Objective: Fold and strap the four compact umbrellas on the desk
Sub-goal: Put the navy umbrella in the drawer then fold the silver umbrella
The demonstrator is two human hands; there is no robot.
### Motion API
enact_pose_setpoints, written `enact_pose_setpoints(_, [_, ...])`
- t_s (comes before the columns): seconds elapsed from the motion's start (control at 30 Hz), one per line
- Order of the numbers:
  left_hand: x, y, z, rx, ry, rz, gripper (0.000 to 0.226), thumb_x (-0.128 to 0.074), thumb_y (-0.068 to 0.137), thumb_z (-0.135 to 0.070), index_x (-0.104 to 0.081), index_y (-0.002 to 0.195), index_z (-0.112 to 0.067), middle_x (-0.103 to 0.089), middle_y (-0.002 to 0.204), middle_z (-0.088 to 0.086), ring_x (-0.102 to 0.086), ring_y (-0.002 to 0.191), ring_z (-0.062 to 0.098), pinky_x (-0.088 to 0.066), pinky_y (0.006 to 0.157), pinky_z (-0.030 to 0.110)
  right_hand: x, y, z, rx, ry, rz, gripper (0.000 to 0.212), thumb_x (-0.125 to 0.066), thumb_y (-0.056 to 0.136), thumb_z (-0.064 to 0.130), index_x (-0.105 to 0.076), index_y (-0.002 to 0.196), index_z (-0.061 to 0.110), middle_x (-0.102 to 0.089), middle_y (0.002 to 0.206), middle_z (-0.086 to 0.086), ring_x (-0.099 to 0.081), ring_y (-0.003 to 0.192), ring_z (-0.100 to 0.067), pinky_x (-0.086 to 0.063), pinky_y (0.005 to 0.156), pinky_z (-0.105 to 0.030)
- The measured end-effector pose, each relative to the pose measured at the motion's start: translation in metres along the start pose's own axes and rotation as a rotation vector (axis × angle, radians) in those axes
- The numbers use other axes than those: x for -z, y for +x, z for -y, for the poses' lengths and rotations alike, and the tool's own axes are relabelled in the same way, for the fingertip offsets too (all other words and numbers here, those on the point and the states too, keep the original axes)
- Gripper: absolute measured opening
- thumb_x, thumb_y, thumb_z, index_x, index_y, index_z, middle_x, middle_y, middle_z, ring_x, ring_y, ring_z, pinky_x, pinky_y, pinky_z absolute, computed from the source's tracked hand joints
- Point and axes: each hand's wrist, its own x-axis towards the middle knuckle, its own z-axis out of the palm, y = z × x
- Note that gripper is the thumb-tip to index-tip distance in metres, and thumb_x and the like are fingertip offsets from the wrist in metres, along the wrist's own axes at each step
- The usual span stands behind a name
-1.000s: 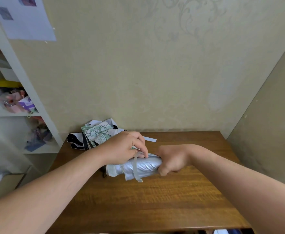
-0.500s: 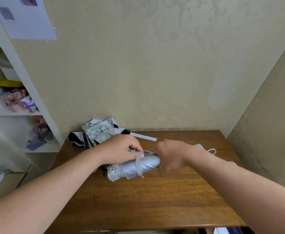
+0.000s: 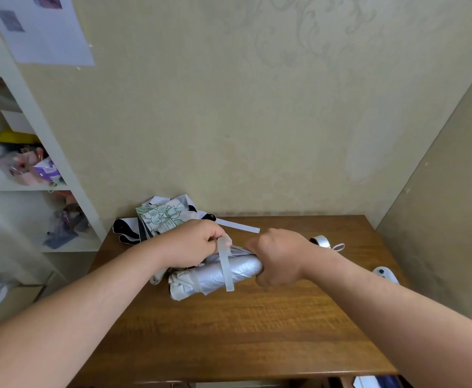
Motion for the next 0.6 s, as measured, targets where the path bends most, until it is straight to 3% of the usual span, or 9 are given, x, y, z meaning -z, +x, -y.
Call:
enact_pose_setpoints(0.13, [-0.001,-0.004,-0.003,0.012,-0.124,-0.04,0.018,-0.06,0.102,-0.044,-0.075,0.092,-0.04,-0.071,0.098,-0.005,-0.062,0.084,0.015,-0.055,0.085,0.044,-0.002,0.003,-0.002,-0.04,-0.021,-0.034,0.022,-0.068,0.08,0.033,-0.048,0.087,0.026,-0.05,0.075,0.008,-0.051,0.069,-0.019,-0.036,0.055,-0.03])
enact_pose_setpoints(0.2, [-0.003,-0.005,-0.006,-0.07,-0.128,-0.158,0.012,-0.07,0.098,-0.034,-0.078,0.089,-0.034,-0.067,0.108,-0.018,-0.064,0.099,0.002,-0.053,0.096,0.034,-0.005,0.004,-0.006,-0.075,-0.041,-0.064,0.021,-0.066,0.08,0.036,-0.051,0.091,0.026,-0.056,0.08,0.006,-0.056,0.074,-0.024,-0.04,0.057,-0.031])
enact_pose_setpoints(0.3, [-0.01,-0.011,-0.013,-0.19,0.036,-0.335,0.013,-0.075,0.093,-0.025,-0.08,0.086,-0.034,-0.059,0.11,-0.024,-0.057,0.104,0.0,-0.046,0.092,0.025,-0.01,0.005,-0.007,-0.141,-0.043,-0.129,0.02,-0.063,0.081,0.037,-0.051,0.093,0.026,-0.059,0.084,0.004,-0.056,0.074,-0.026,-0.039,0.057,-0.032])
enact_pose_setpoints(0.4, [-0.021,-0.017,-0.011,-0.366,0.254,-0.538,0.022,-0.079,0.087,-0.013,-0.082,0.089,-0.035,-0.059,0.108,-0.018,-0.051,0.107,0.009,-0.036,0.094,0.024,-0.013,0.005,-0.006,-0.196,0.038,-0.142,0.02,-0.064,0.081,0.037,-0.047,0.087,0.028,-0.058,0.084,0.005,-0.056,0.075,-0.027,-0.038,0.059,-0.032])
enact_pose_setpoints(0.6, [-0.039,-0.026,0.0,-0.529,0.399,-0.868,0.022,-0.079,0.083,-0.013,-0.084,0.089,-0.033,-0.06,0.104,0.0,-0.054,0.109,0.032,-0.043,0.097,0.046,-0.01,0.001,-0.003,-0.241,0.286,-0.109,0.022,-0.069,0.074,0.034,-0.048,0.077,0.027,-0.06,0.076,0.007,-0.056,0.066,-0.015,-0.038,0.054,-0.031])
